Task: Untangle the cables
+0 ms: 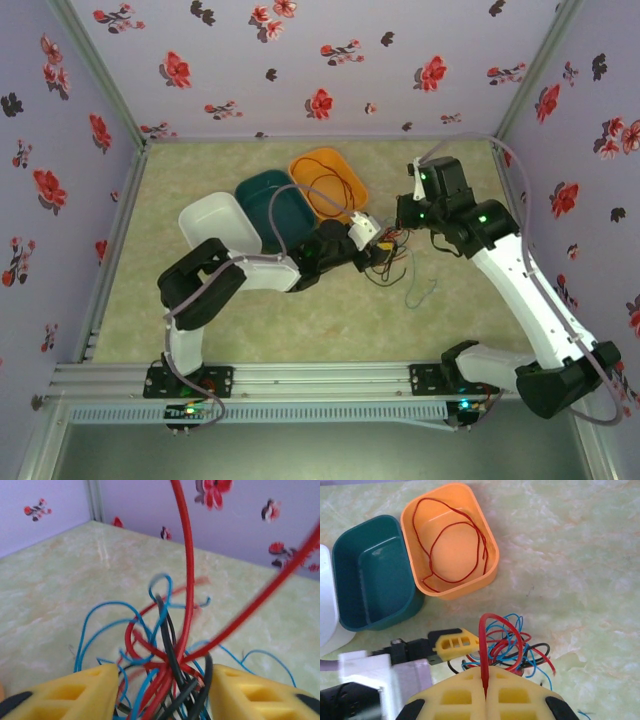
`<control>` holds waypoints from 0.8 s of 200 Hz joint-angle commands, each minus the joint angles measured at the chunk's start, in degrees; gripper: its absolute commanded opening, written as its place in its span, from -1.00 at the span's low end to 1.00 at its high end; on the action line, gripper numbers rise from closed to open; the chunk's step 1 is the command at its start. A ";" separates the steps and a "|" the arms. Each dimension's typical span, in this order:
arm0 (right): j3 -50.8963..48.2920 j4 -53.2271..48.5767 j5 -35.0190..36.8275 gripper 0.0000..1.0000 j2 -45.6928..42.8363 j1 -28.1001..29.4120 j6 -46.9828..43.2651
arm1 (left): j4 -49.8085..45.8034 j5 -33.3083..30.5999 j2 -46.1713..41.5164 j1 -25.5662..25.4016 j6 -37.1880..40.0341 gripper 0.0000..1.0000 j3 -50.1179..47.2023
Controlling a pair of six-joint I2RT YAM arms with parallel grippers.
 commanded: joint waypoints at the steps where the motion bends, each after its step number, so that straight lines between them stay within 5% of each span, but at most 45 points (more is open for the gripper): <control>1: 3.35 -1.34 1.70 -1.00 -1.70 0.32 -0.08 | -2.18 0.27 1.35 -0.33 2.83 -0.18 0.68; 52: 8.12 -4.20 5.36 -1.00 -2.37 0.32 -1.76 | -2.67 0.34 1.69 -0.42 2.71 -0.55 -1.19; 160: 19.26 -8.05 15.45 -1.00 -6.53 0.31 -5.15 | -1.77 3.59 3.46 -0.65 -2.73 -0.75 -3.05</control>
